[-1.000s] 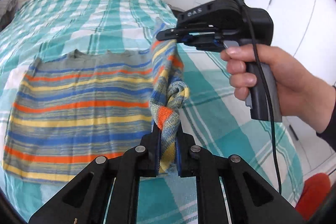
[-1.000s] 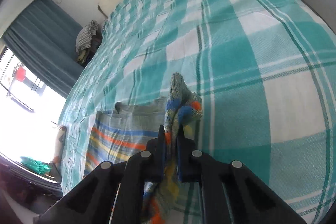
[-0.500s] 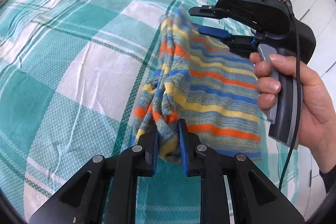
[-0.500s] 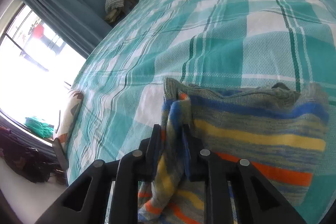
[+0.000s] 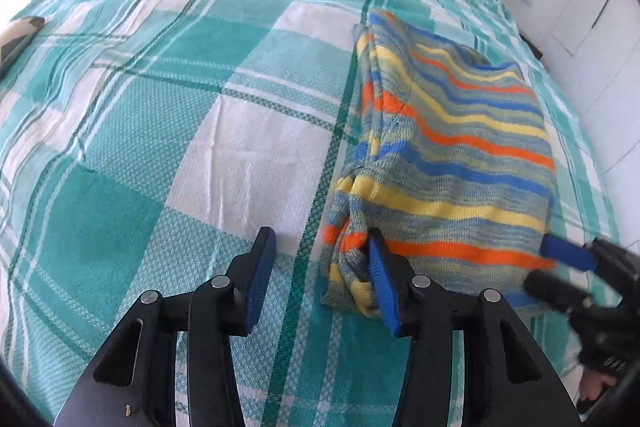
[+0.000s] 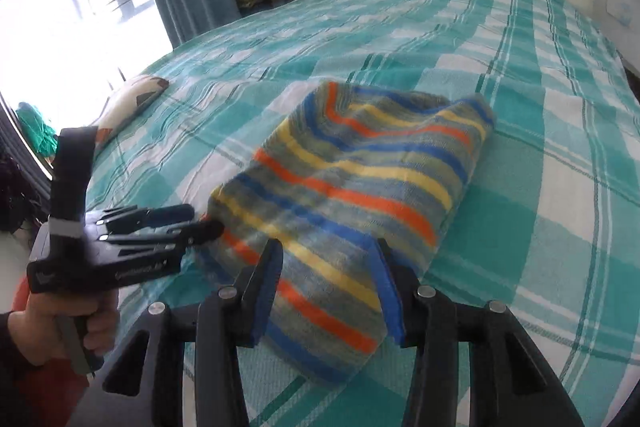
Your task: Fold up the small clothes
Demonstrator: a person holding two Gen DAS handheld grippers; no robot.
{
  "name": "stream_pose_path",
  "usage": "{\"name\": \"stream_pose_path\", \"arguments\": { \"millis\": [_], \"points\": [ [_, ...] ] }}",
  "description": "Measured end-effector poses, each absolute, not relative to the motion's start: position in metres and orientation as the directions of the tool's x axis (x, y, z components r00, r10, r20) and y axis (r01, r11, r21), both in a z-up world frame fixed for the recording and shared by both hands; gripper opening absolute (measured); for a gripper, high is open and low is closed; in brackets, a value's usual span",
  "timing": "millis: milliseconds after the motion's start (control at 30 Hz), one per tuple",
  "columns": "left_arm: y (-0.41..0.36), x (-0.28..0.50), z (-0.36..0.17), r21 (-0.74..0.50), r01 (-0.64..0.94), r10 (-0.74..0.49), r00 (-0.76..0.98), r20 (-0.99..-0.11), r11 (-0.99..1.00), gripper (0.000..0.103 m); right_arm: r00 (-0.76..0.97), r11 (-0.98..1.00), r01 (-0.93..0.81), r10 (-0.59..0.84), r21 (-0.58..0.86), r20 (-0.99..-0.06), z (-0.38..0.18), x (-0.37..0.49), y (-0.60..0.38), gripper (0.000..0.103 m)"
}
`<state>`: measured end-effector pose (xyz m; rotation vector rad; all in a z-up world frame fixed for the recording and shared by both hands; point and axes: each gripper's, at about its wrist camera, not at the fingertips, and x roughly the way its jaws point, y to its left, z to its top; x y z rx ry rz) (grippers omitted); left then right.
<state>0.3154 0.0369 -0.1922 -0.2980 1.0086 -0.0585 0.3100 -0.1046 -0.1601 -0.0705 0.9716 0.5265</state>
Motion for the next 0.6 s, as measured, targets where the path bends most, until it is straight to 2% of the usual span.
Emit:
{"name": "stream_pose_path", "arguments": {
  "millis": [33, 67, 100, 133, 233, 267, 400, 533, 600],
  "points": [
    [0.044, 0.31, -0.189, -0.273, -0.103, -0.179, 0.533, -0.827, 0.956, 0.052, 0.389, 0.877, -0.459, 0.342, 0.142, -0.855, -0.181, 0.303, -0.098, 0.047],
    [0.049, 0.303, -0.183, -0.244, -0.118, -0.145, 0.535, -0.832, 0.962, 0.061, 0.394, 0.892, -0.445, 0.279, 0.084, -0.876, -0.193, 0.291, -0.097, 0.047],
    [0.055, 0.294, -0.176, -0.209, -0.137, -0.103, 0.546, -0.832, 0.968, 0.065, 0.453, 0.902, -0.427, 0.27, 0.059, -0.85, -0.189, 0.278, -0.099, 0.05],
    [0.061, 0.283, -0.17, -0.184, -0.149, -0.071, 0.556, -0.828, 0.972, 0.072, 0.483, 0.909, -0.412, 0.282, 0.069, -0.829, -0.182, 0.264, -0.102, 0.057],
    [0.07, 0.247, -0.161, -0.185, -0.112, -0.09, 0.569, -0.818, 0.976, 0.086, 0.527, 0.928, -0.349, 0.31, 0.131, -0.791, -0.164, 0.23, -0.114, 0.072],
    [0.068, 0.233, -0.162, -0.177, -0.093, -0.094, 0.565, -0.82, 0.98, 0.089, 0.549, 0.937, -0.325, 0.295, 0.126, -0.782, -0.16, 0.217, -0.117, 0.074],
    [0.046, 0.192, -0.177, -0.129, 0.006, -0.113, 0.527, -0.842, 0.992, 0.089, 0.55, 0.965, -0.248, 0.213, 0.086, -0.807, -0.164, 0.177, -0.122, 0.075],
    [0.035, 0.195, -0.164, -0.116, 0.08, -0.141, 0.542, -0.829, 0.99, 0.089, 0.526, 0.963, -0.166, 0.27, 0.214, -0.807, -0.175, 0.153, -0.142, 0.075],
    [0.038, 0.218, -0.145, -0.174, 0.094, -0.197, 0.573, -0.796, 0.98, 0.089, 0.52, 0.962, -0.143, 0.272, 0.231, -0.81, -0.176, 0.158, -0.152, 0.075]
  ]
}}
